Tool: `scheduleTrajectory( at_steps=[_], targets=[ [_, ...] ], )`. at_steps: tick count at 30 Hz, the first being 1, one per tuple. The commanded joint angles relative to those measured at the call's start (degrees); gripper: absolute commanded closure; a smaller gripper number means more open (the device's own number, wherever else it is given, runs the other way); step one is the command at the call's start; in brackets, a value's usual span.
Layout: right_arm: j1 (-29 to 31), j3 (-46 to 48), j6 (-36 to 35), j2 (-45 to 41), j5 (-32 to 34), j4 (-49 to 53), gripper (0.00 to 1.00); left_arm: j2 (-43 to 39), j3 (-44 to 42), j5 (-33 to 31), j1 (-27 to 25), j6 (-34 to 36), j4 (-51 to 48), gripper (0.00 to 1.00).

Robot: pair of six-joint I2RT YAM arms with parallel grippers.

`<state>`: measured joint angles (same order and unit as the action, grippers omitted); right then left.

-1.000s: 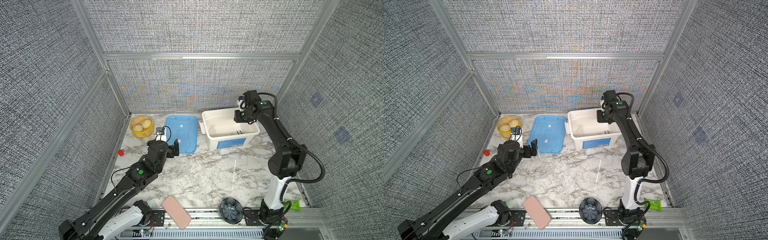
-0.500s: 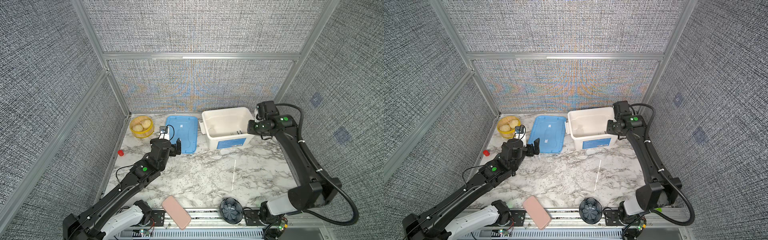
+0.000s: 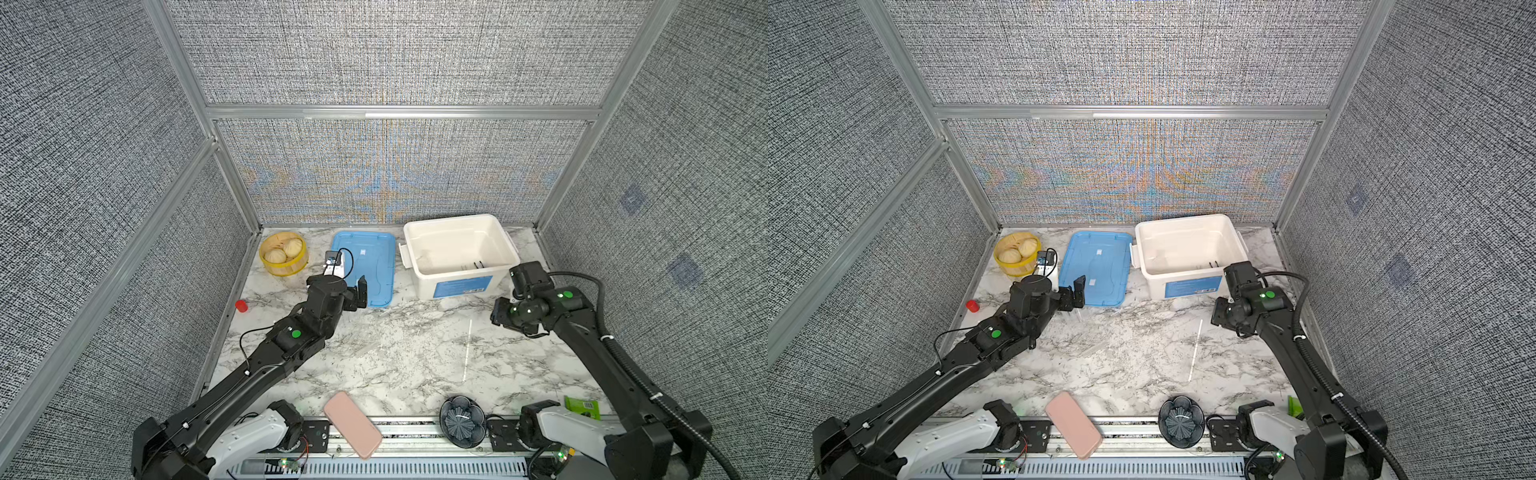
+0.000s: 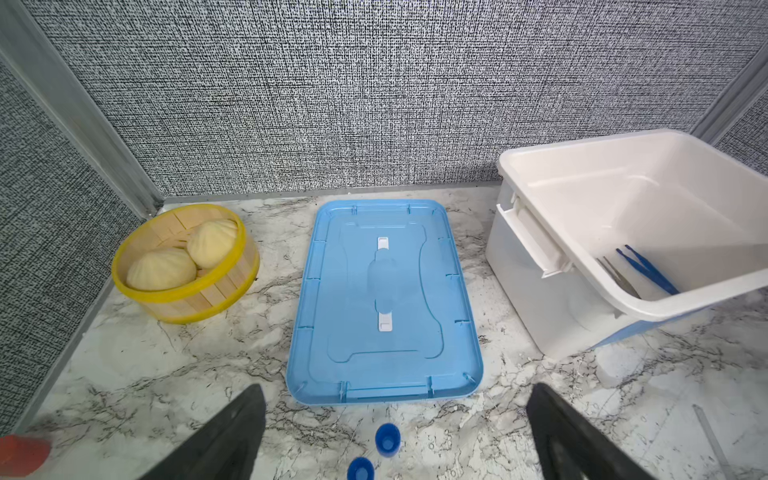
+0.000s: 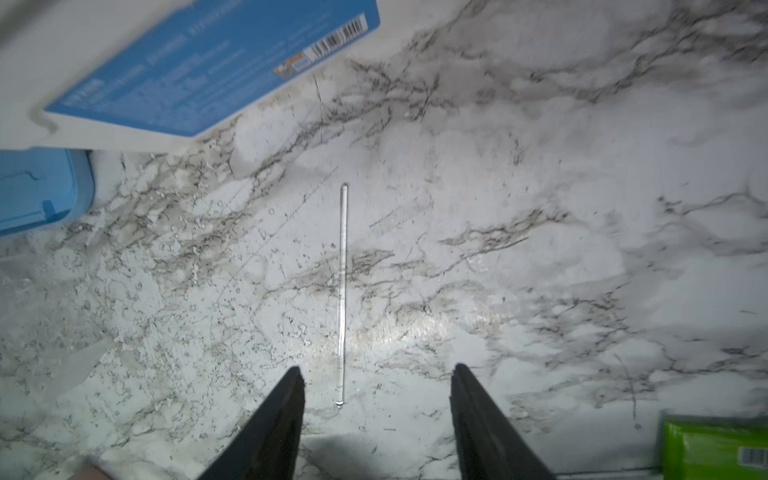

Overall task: Organize the chemistry lab equipment
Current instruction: 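Raise the right gripper out of the bin toward the glass rod, then lower the right gripper onto the long glass rod and grasp it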

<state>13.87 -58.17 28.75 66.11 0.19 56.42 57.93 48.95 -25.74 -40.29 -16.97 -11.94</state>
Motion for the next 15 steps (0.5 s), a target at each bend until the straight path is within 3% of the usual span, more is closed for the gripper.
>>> scheduleTrajectory(
  at_steps=[1,6,15],
  targets=[
    [2.3,3.3,3.8,1.1,-4.0,-2.8,0.42,0.8,0.7,0.4,0.1,-0.2,1.6,0.01],
    [6.6,8.5,9.0,4.1,-6.3,-7.8,0.40,0.6,0.7,0.1,0.0,0.0,1.4,0.01],
    [9.8,11.6,12.5,14.4,-5.8,-13.0,0.56,-0.8,-1.0,0.3,0.1,-0.9,1.7,0.01]
  ],
)
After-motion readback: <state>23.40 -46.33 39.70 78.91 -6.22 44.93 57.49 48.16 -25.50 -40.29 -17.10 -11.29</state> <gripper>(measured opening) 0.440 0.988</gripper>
